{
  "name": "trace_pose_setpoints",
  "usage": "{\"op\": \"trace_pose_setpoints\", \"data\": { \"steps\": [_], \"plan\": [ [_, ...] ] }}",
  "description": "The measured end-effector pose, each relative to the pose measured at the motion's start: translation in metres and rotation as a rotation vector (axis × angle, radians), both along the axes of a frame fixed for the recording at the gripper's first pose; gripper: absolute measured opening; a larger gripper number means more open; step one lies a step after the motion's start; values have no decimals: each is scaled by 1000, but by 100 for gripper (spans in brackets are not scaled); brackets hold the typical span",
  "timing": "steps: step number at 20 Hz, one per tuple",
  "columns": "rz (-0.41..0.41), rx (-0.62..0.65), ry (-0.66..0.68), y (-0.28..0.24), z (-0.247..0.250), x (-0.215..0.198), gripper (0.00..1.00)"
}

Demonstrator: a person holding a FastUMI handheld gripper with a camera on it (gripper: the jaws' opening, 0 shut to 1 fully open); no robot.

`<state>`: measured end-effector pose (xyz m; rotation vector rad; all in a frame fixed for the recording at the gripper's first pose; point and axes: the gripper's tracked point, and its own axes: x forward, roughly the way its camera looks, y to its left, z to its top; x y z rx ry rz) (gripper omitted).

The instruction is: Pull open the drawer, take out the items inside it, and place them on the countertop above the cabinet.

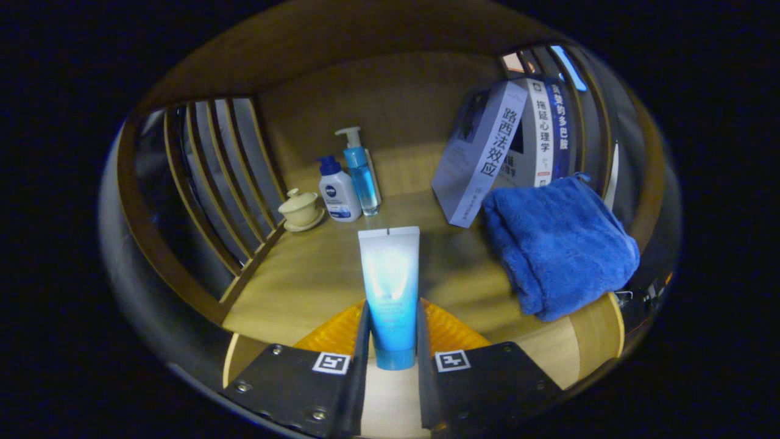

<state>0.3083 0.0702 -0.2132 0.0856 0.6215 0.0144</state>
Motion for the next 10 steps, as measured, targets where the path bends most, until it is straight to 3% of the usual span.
{"op": "trace_pose_setpoints", "data": {
  "steps": [5, 9, 10],
  "plan": [
    [-50, 3, -23, -11, -6, 27, 38],
    [-34, -91, -64, -16, -13, 34, 42],
    [-38, -111, -71, -16, -15, 33, 54]
  ]
}}
